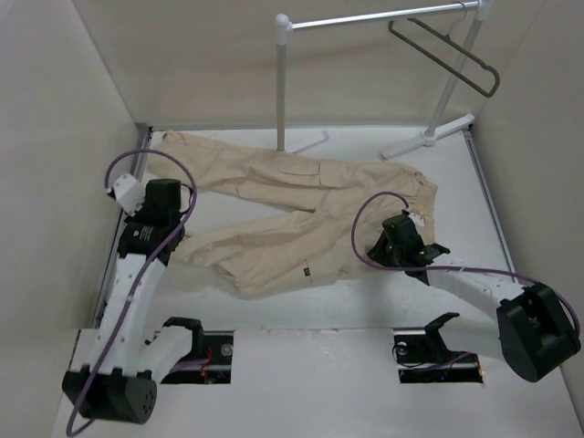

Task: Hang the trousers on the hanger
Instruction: Flatten out the trousers at the center of the board.

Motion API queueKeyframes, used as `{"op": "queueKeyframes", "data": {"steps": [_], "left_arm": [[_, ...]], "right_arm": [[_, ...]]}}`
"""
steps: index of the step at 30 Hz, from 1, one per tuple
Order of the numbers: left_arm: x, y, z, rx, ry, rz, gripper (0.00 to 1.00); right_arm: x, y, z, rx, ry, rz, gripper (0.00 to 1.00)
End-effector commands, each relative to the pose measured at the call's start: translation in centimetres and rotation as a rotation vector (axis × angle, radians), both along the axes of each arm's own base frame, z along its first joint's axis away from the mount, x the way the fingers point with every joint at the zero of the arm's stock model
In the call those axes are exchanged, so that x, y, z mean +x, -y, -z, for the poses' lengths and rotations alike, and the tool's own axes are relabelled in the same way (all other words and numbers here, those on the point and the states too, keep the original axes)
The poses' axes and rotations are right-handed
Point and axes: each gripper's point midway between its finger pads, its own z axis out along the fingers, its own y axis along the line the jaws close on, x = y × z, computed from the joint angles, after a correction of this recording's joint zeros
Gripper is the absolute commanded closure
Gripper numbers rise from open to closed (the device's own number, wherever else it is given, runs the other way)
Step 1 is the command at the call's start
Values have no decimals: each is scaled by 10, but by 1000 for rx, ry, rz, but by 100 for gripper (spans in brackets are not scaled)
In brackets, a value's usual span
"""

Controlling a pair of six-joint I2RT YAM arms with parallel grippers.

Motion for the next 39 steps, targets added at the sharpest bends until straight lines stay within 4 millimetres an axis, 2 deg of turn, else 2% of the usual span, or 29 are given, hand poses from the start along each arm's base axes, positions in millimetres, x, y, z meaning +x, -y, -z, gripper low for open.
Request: {"op": "queueKeyframes", "data": {"steps": [1,4,7,9,11,13,14,15,17,19,21,22,25,27,29,31,36,37,39], "left_arm": [[-54,-40,-27,86,29,-244,91],[-62,-50,-54,182,52,-289,80],[-42,-47,-48,243,-21,-277,63],[-15,-48,-35,254,-90,-275,61],[27,-49,-17,239,-170,-212,56],[65,-58,2,203,-253,-132,54],[78,-57,9,158,-272,-100,52],[82,-54,9,125,-285,-81,52],[73,-52,-2,131,-257,-82,51],[51,-48,-1,121,-221,-69,54],[16,-41,17,60,-226,-64,59],[-2,-41,25,27,-231,-89,61],[-67,-48,62,-131,-231,-256,60],[-92,-61,79,-206,-214,-369,53],[-97,-71,94,-254,-201,-426,46],[-89,-78,109,-267,-192,-436,40],[-64,-81,131,-298,-182,-404,40],[-60,-83,136,-296,-195,-401,48],[-53,-88,142,-289,-221,-388,73]], "right_arm": [[12,0,-6,20,40,32,66],[14,-3,-5,22,35,19,66],[15,-4,-7,33,39,14,63],[16,-4,-13,35,55,6,60],[17,-4,-22,33,74,-7,58],[17,-3,-32,33,94,-8,54],[16,-1,-37,32,107,-8,52],[14,0,-41,30,119,-11,51],[9,4,-50,28,140,-13,54],[4,5,-55,23,150,-31,68],[0,6,-57,12,154,-52,79],[-3,4,-57,11,151,-66,81],[-14,-9,-62,32,148,-116,81],[-22,-23,-66,53,149,-159,76],[-27,-34,-70,55,154,-205,73],[-31,-44,-68,52,148,-249,70],[-43,-60,-65,44,134,-330,66],[-44,-60,-63,41,131,-327,66],[-46,-54,-59,37,128,-298,60]]}}
